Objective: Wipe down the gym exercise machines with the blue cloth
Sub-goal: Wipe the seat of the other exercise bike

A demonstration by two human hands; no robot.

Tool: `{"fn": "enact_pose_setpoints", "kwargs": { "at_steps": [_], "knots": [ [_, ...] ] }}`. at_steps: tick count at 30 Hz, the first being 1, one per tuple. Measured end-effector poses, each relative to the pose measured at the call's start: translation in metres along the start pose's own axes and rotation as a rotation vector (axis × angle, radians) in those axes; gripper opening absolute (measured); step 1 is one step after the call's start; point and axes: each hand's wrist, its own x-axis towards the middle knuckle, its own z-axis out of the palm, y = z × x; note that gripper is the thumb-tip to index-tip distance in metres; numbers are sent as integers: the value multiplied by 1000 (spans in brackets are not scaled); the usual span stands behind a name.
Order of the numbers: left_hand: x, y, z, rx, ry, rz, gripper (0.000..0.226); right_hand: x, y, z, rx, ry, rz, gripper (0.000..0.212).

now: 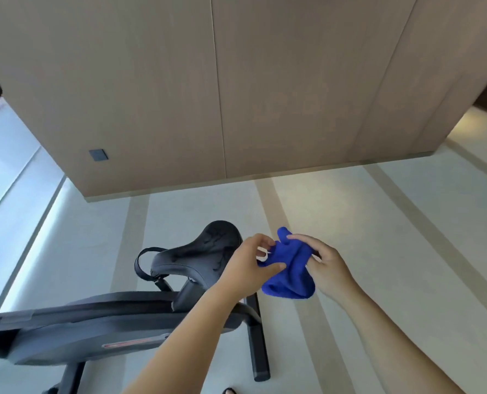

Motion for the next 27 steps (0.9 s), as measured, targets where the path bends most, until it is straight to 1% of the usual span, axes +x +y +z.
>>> {"fn": "enact_pose_setpoints", "kwargs": {
  "at_steps": [3,4,5,7,10,12,14,17,19,21,22,24,26,27],
  "knots": [
    [18,1,2,-6,-4,-18,54,20,0,-3,-43,9,-68,67],
    [25,3,4,-10,-6,-22,58,27,1,-4,-46,15,-87,69],
    [32,5,4,15,1,-17,57,34,0,-5,-41,25,-99,69],
    [46,9,5,109,43,2,41,50,0,-8,-24,54,-111,63],
    [65,16,6,146,196,0,17,76,4,-16,46,51,-137,59],
    [79,20,5,162,310,-4,13,92,9,-23,70,13,-155,57],
    [94,27,5,163,396,-10,13,107,15,-29,85,-22,-146,51],
    [117,41,13,123,478,-19,15,130,25,-37,112,-146,-133,44],
    [131,52,19,48,497,-32,18,148,28,-41,104,-276,-116,52],
    [143,62,24,-14,499,-39,19,168,27,-44,65,-344,-121,57],
    [148,66,25,-31,507,-37,20,180,26,-45,54,-362,-131,54],
    [153,69,25,-47,561,-38,24,201,23,-46,64,-418,-159,40],
    [153,67,23,-62,670,-70,30,221,22,-45,111,-510,-125,30],
    [151,63,22,-69,734,-102,31,229,23,-44,138,-561,-88,30]
  ]
}}
